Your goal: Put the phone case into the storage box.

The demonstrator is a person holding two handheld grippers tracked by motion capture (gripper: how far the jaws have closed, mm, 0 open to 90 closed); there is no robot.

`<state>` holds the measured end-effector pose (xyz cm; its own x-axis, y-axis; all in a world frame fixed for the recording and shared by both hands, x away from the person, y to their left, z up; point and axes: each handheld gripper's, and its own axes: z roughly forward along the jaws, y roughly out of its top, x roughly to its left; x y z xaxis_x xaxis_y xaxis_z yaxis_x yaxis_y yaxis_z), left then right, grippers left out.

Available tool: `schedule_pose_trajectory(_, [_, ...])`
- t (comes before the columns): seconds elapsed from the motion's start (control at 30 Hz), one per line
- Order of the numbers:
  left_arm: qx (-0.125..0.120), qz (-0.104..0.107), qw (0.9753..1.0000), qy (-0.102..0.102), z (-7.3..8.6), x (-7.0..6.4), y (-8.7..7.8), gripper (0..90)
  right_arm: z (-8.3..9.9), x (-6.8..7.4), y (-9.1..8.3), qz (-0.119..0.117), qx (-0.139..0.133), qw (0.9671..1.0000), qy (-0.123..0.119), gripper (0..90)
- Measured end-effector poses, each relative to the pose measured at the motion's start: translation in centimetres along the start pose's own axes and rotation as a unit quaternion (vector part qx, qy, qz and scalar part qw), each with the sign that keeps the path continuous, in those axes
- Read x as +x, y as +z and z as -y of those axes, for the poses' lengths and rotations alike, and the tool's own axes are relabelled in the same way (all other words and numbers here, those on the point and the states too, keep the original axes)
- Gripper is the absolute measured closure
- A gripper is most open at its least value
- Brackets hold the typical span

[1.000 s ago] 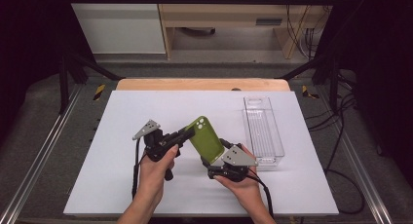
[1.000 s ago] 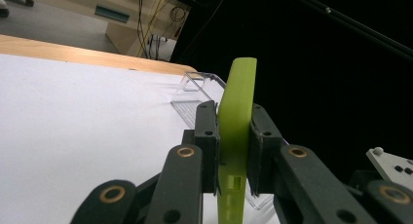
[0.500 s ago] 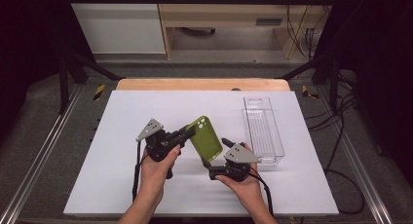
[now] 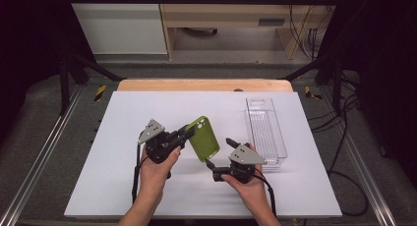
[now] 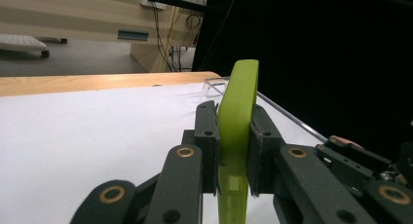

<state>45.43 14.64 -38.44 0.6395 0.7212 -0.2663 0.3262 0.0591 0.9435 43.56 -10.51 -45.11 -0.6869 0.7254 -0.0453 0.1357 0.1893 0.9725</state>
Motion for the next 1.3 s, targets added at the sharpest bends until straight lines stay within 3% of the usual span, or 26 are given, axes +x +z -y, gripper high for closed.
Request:
schedule_pose_trajectory(0.27, [-0.003, -0.013, 0.9998, 0.018, -0.3, 0.5, -0.7, 77.5, -0.2, -0.2, -0.1, 0.004, 0.004, 1.0, 0.004, 5.0])
schedule_pose_trajectory(0.57, [-0.017, -0.024, 0.9995, 0.015, -1.0, 1.3, -1.6, 77.5, -2.6, 0.2, 0.0, 0.003, -0.004, 1.0, -0.003, 6.8])
schedule_pose_trajectory(0.77, [-0.018, -0.027, 0.9991, 0.027, -1.4, 0.8, -1.7, 77.4, -3.6, 1.1, 1.0, -0.011, -0.007, 0.9999, 0.003, 6.3])
schedule_pose_trajectory(0.9, [-0.016, -0.023, 0.9993, 0.026, -1.2, 0.5, -1.5, 77.4, -4.1, 1.8, 2.0, 0.002, 0.005, 1.0, -0.001, 6.9])
schedule_pose_trajectory(1.13, [-0.017, -0.021, 0.999, 0.035, -0.9, -0.1, -1.2, 77.4, -4.7, 1.9, 3.2, -0.001, 0.008, 1.0, 0.002, 8.5])
schedule_pose_trajectory(1.3, [-0.014, -0.023, 0.9986, 0.045, -0.6, -0.6, -0.9, 77.4, -5.4, 1.9, 3.6, 0.001, 0.012, 0.9999, -0.009, 8.3])
